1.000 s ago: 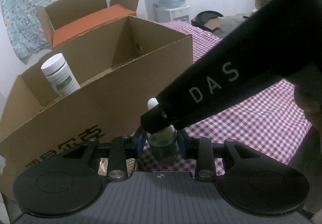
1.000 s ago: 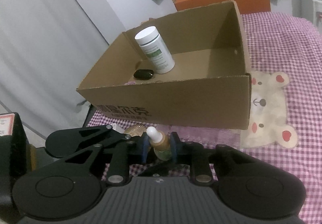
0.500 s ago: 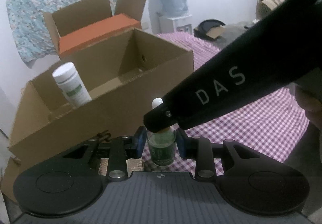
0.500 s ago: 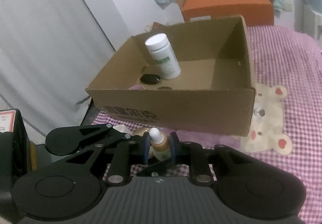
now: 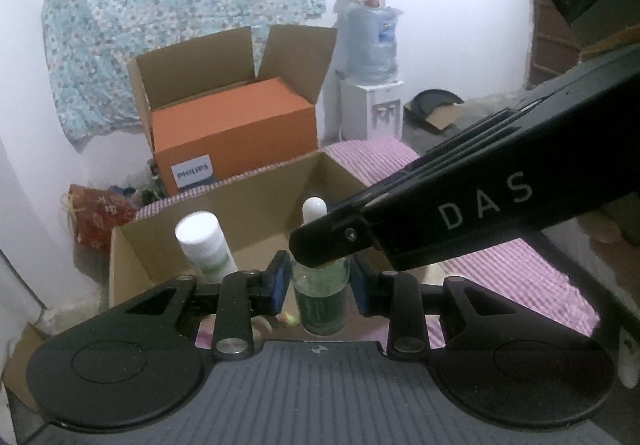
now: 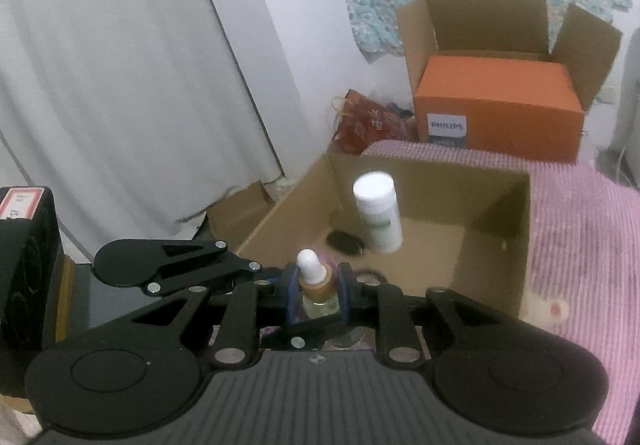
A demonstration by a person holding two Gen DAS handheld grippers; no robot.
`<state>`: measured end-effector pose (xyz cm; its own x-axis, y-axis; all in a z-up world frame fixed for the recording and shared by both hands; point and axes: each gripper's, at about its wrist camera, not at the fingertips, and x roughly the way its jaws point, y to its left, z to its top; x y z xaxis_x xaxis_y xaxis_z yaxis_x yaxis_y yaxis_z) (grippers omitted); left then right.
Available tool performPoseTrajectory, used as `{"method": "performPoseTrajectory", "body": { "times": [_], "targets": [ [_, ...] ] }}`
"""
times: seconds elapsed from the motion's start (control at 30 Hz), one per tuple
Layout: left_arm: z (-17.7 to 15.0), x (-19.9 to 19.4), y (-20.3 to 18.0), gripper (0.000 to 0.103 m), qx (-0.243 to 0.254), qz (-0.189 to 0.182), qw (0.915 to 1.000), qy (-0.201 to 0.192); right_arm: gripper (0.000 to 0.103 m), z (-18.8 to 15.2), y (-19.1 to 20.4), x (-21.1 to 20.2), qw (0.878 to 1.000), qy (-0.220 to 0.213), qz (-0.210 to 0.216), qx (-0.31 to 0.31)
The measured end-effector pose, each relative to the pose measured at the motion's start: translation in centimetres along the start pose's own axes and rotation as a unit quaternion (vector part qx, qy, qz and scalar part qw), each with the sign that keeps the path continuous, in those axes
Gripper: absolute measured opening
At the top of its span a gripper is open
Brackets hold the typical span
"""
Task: Organize rigid objects
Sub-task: 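Carry the dropper bottle into the box and open the right gripper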
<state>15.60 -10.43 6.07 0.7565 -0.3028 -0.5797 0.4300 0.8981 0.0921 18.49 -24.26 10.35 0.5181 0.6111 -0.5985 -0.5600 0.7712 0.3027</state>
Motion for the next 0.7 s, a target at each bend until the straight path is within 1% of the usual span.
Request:
{"method": "performPoseTrajectory", "body": {
  "times": [0.13,0.27,0.37,0.53,0.7],
  "targets": [
    [2.0,2.9,0.9,0.031,-0.006,-0.002,0.9996,0.028,0.022,3.1,-1.8,2.3,1.0,0.013,0.01,0.015],
    [2.9,6.5,2.6,0.031,-0.025,-0.013,0.9976,0.063,0.022,4.8,-4.4,5.3,0.999,0.035,0.01,0.033],
    [3.1,9.3,3.4,0.031,-0.028,-0.012,0.9957,0.088,0.022,5.4,-6.4,7.5,0.998,0.054,0.007,0.044],
    [2.8,13.4,4.2,0.032,-0.02,-0.003,0.9918,0.126,0.022,5.3,-9.1,11.0,0.995,0.081,0.007,0.061],
    [2.4,15.4,4.6,0.032,-0.019,0.006,0.988,0.153,0.022,5.0,-11.0,14.1,0.992,0.103,0.008,0.07]
  ]
}}
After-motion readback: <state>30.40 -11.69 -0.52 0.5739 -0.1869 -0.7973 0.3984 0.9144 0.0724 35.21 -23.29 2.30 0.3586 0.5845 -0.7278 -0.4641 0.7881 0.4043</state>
